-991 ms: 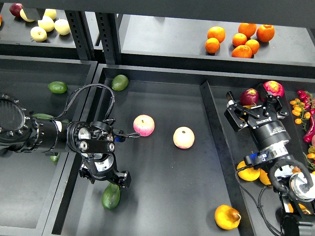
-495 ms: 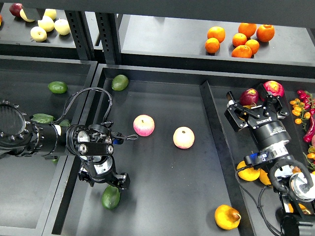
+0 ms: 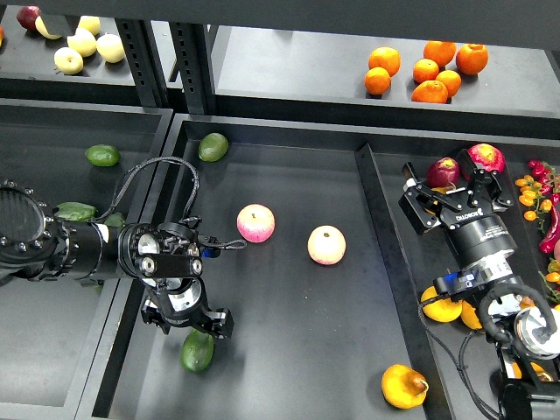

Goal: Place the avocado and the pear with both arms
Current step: 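Lower the left gripper onto the avocado and close on it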

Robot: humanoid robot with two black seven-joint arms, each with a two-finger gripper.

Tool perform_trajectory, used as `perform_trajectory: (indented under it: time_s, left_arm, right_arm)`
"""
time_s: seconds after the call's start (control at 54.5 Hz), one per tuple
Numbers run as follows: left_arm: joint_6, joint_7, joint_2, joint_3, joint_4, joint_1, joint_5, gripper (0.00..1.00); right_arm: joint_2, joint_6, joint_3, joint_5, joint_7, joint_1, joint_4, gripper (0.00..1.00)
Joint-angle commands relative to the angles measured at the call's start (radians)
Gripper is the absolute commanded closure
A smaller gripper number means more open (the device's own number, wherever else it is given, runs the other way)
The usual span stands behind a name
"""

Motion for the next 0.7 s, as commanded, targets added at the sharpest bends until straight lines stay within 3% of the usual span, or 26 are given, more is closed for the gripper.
perform_trajectory:
  time_s: [0.0,0.514,0.679]
  left_arm:
    - [0.0,0.0,0.0,-0.003,0.003,0.008,0.0,0.01]
    - [0.0,0.0,0.0,-0.011,0.022,0.043,0.005,0.01]
    - [0.0,0.0,0.0,-0.028,0.026,0.077,0.005,0.06]
  right_arm:
    - [0.0,0.001,0.0,0.0,0.0,0.002,-0.005,0.0]
    - [0.0,0.006,-0.005,0.0,0.0,0.0,-0.012,0.0]
    - [0.0,0.008,-0.009,0.0,0.0,-0.002,-0.015,0.0]
